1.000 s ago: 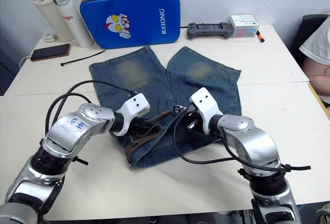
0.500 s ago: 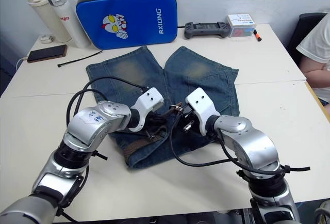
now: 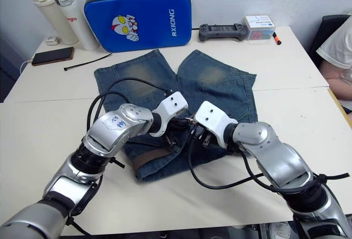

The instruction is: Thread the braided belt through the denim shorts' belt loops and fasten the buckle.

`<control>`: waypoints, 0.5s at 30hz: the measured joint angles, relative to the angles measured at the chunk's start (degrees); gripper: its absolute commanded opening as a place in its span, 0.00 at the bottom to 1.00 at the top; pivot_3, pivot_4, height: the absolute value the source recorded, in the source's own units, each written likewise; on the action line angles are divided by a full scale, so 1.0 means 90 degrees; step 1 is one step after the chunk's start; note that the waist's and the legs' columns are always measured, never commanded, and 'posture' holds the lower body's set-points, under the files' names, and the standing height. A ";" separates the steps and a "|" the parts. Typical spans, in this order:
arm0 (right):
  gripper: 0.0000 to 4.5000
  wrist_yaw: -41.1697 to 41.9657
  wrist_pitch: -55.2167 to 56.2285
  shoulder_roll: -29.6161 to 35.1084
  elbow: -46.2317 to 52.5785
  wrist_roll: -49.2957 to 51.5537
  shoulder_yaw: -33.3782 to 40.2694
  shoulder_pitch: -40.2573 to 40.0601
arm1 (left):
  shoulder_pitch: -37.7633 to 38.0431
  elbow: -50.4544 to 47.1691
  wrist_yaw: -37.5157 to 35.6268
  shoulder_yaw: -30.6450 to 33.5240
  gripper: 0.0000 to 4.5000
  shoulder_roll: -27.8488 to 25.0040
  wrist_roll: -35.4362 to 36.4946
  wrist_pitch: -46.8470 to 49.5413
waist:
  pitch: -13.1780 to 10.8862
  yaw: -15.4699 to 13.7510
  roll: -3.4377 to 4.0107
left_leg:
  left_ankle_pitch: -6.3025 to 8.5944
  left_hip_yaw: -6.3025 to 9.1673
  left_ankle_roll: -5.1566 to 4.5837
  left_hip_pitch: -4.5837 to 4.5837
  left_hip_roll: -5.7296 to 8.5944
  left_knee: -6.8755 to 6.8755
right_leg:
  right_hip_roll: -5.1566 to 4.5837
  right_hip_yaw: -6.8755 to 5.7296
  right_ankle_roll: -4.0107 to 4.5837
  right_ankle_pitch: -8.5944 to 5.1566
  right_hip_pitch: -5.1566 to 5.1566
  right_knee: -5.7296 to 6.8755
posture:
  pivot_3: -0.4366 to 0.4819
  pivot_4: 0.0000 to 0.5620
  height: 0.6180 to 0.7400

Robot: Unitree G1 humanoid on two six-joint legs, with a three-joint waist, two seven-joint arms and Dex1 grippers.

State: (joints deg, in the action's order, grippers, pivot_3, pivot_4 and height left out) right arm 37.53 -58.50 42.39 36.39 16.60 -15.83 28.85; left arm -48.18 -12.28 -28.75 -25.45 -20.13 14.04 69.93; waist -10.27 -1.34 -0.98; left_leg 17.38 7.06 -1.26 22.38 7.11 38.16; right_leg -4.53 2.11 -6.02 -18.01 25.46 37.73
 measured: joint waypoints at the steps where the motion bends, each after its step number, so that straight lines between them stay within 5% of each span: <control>1: 0.77 0.0146 0.0030 0.0135 0.0041 0.0073 0.0103 0.0000 | 0.0001 0.0002 -0.0019 -0.0050 0.00 -0.0021 -0.0016 -0.0012 | 0.0000 -0.0002 0.0000 | 0.0000 0.0000 0.0000 0.0001 0.0000 0.0001 | 0.0000 -0.0001 0.0000 0.0000 0.0000 -0.0001 | 0.48 0.27 1.00; 4: 0.98 0.0800 0.0056 0.0706 0.0062 0.0596 0.0818 0.0029 | 0.0009 0.0010 -0.0073 -0.0189 0.00 -0.0117 -0.0087 -0.0139 | 0.0000 -0.0016 0.0000 | 0.0000 0.0000 -0.0001 0.0001 0.0000 0.0001 | 0.0000 -0.0001 0.0000 0.0000 -0.0001 -0.0008 | 0.48 0.27 1.00; 10: 0.98 0.1500 0.0684 0.1549 -0.0175 0.0671 0.1255 0.0231 | 0.0015 0.0080 -0.0108 -0.0222 0.00 -0.0139 -0.0144 -0.0289 | 0.0000 -0.0015 0.0000 | 0.0001 -0.0003 -0.0001 0.0000 -0.0002 -0.0002 | 0.0001 0.0000 0.0000 0.0000 -0.0002 -0.0010 | 0.48 0.27 1.00; 15: 0.98 0.1757 0.2209 0.1707 -0.1140 -0.0276 0.0658 0.0551 | 0.0025 0.0074 -0.0122 -0.0273 0.00 -0.0125 -0.0211 -0.0509 | 0.0000 -0.0014 0.0000 | 0.0000 -0.0007 -0.0001 0.0000 -0.0002 0.0000 | 0.0001 0.0002 0.0000 0.0000 0.0000 -0.0009 | 0.48 0.27 1.00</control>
State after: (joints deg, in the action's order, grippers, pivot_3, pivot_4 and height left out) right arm 53.34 -38.63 57.76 26.13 14.11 -9.91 33.81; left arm -47.95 -11.61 -29.85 -27.91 -21.26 12.15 65.35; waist -10.27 -1.47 -0.98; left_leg 17.39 7.00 -1.27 22.38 7.10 38.16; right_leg -4.53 2.12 -6.02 -18.01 25.46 37.64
